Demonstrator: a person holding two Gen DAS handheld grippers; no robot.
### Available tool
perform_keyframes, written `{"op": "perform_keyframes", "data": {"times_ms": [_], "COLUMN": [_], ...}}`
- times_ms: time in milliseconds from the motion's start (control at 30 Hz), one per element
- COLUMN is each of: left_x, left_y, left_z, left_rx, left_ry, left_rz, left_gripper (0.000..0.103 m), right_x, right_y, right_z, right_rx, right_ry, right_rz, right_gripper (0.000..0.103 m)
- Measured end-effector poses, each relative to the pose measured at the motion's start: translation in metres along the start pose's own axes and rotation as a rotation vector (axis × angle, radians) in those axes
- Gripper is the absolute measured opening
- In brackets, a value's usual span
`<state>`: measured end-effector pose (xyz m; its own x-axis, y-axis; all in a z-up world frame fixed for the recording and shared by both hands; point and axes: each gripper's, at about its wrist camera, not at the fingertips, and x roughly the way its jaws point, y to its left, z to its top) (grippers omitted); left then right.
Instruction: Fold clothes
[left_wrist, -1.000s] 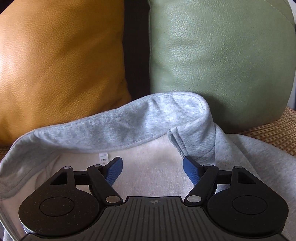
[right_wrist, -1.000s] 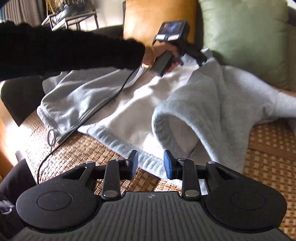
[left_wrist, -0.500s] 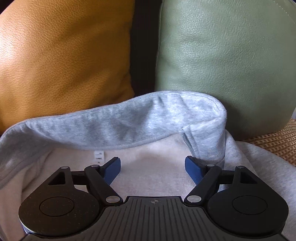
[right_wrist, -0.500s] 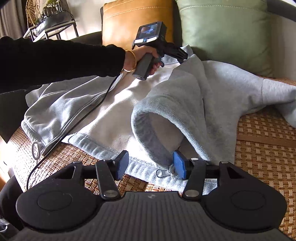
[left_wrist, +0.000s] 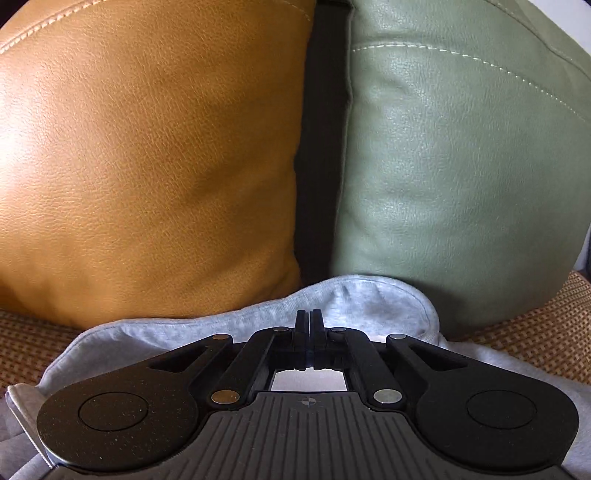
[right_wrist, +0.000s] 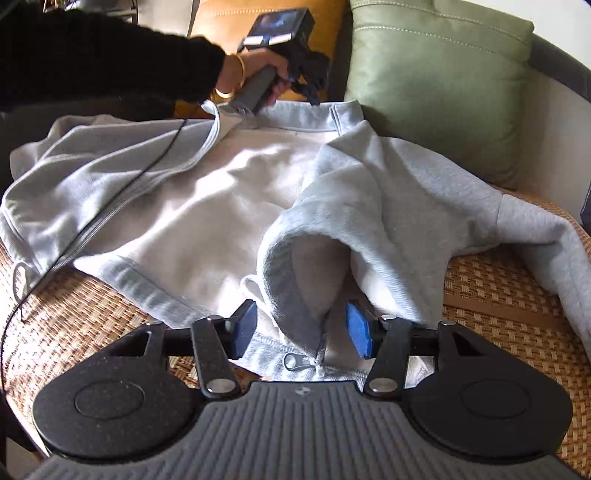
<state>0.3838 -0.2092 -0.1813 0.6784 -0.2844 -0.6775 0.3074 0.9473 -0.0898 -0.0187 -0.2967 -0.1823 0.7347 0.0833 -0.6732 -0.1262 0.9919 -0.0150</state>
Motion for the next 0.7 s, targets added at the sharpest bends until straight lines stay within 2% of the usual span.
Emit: {"op": "perform_keyframes", "data": {"times_ms": [33, 67, 100, 133, 167, 233, 433, 600, 700], "left_x": [0.003, 0.008, 0.014, 0.018, 0.02, 0.023, 0.032, 0.023, 0.026], "left_y": [0.002, 0.005, 0.006, 0.004, 0.001, 0.001, -0.002, 0.024, 0.033], "left_z": [-0.002, -0.006, -0.011, -0.018, -0.026, -0.036, -0.056, -0.069, -0.066], "left_rx": [-0.007, -0.019, -0.033, -0.051, -0.073, -0.104, -0.183, -0.342, -0.327], "left_ry": [0.012, 0.038, 0.064, 0.078, 0.082, 0.08, 0.072, 0.049, 0.054], "left_rz": [-0.003, -0.014, -0.027, -0.029, -0.036, -0.083, -0.246, -0.481, -0.509], "left_gripper": [0.0, 0.022, 0.025, 0.036, 0.058, 0.075, 0.075, 0.075, 0.075], "right_x": [0.001, 0.0, -0.001, -0.002, -0.002, -0.004, -0.003, -0.001, 0.0], "right_y": [-0.004, -0.008, -0.012, -0.015, -0.018, -0.023, -0.042, -0.047, -0.049], "right_z": [0.0, 0.0, 0.0, -0.001, -0.002, -0.003, -0.007, -0.009, -0.01], "right_rx": [0.024, 0.049, 0.074, 0.088, 0.096, 0.113, 0.197, 0.208, 0.208], "right_ry": [0.003, 0.0, -0.006, -0.009, -0.01, -0.012, -0.021, -0.028, -0.031], "right_rz": [0.008, 0.017, 0.026, 0.03, 0.031, 0.035, 0.05, 0.044, 0.041], "right_gripper": [0.036, 0.036, 0.036, 0.036, 0.036, 0.036, 0.047, 0.048, 0.048]}}
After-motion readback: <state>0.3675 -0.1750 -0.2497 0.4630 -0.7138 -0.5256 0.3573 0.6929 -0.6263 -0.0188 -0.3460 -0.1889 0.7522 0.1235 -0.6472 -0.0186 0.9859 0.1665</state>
